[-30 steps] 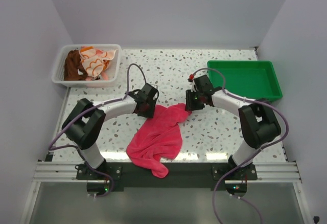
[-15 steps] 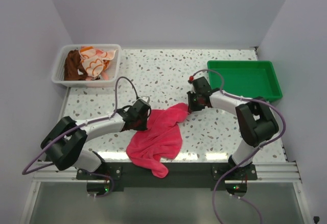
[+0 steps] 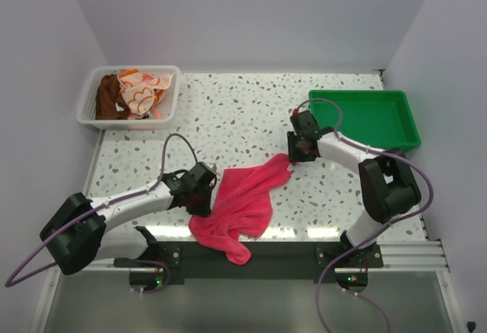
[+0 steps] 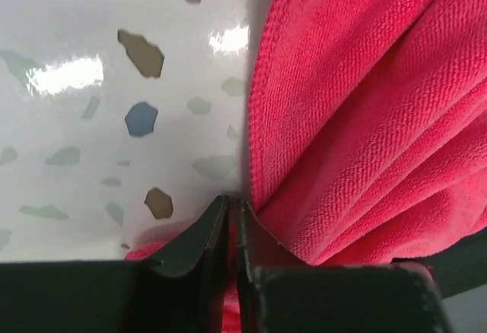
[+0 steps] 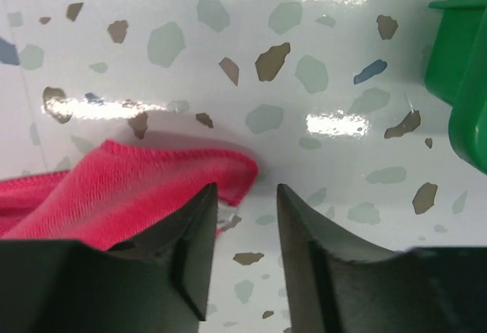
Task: Fold and stack the towels
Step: Flatten out the crumpled towel
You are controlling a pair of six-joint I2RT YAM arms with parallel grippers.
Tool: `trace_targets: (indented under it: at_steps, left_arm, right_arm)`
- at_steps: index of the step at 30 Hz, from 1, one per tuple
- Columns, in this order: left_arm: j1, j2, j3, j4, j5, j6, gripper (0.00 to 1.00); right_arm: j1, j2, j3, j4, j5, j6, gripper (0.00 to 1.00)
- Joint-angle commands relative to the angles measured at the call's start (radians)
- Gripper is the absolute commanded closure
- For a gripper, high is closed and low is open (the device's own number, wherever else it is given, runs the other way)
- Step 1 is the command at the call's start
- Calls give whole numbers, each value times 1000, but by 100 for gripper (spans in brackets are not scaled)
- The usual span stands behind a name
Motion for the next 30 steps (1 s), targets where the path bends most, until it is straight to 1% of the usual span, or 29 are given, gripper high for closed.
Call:
trace_targets:
  at_steps: [1,4,5,6,7,8,9,10,12,13,15,16,18,19,22,25,28,29,30]
  left_arm:
    - [-8,-53,21,-96,42,-42,85]
    - [-7,-70,113,-87,22,-40,70]
    - [-7,-66,136,-85,4,-37,60]
    - [2,-60,177,-81,-45,-32,56]
    - [13,-38,196,-76,-65,-19,53]
    - [45,-24,223,-52,-71,-8,44]
    - [65,-9,235,-33,-70,3,39]
    - [85,26,243,9,-68,18,38]
    - [139,66,269,59,-26,30,37]
    - [151,109,275,107,-15,35,37]
    - [168,160,311,138,13,37,38]
    - [170,210,323,166,25,43,38]
    - [173,258,354,185,31,46,40]
    - [174,301,360,201,33,44,43]
    - [181,362,383,230,39,40,46]
    - [182,393,391,254,33,31,48]
    - [187,419,400,275,42,23,53]
    - [187,425,403,284,54,21,58]
    - [188,439,407,292,60,24,61]
  right_arm:
    - [35,-86,41,-39,-15,-68,56]
    - [53,-115,61,-82,-15,-78,52]
    - [58,-125,58,-85,-18,-79,51]
    - [64,-148,57,-84,-29,-82,50]
    - [67,-156,54,-81,-58,-82,47]
    - [76,-170,54,-82,-70,-82,46]
    - [82,-175,55,-85,-78,-81,44]
    - [90,-179,52,-90,-87,-81,41]
    - [107,-196,45,-88,-93,-72,36]
    - [110,-205,28,-81,-99,-65,30]
    - [113,-217,6,-64,-119,-41,23]
    - [113,-233,-18,-44,-126,-33,18]
    - [116,-244,-43,-21,-135,-7,16]
    - [113,-248,-66,0,-136,0,16]
    - [115,-250,-106,42,-178,24,16]
    - [118,-242,-132,63,-196,34,16]
    - [119,-244,-156,85,-193,40,17]
    - [119,-245,-161,88,-192,43,17]
    - [119,-244,-165,93,-189,45,17]
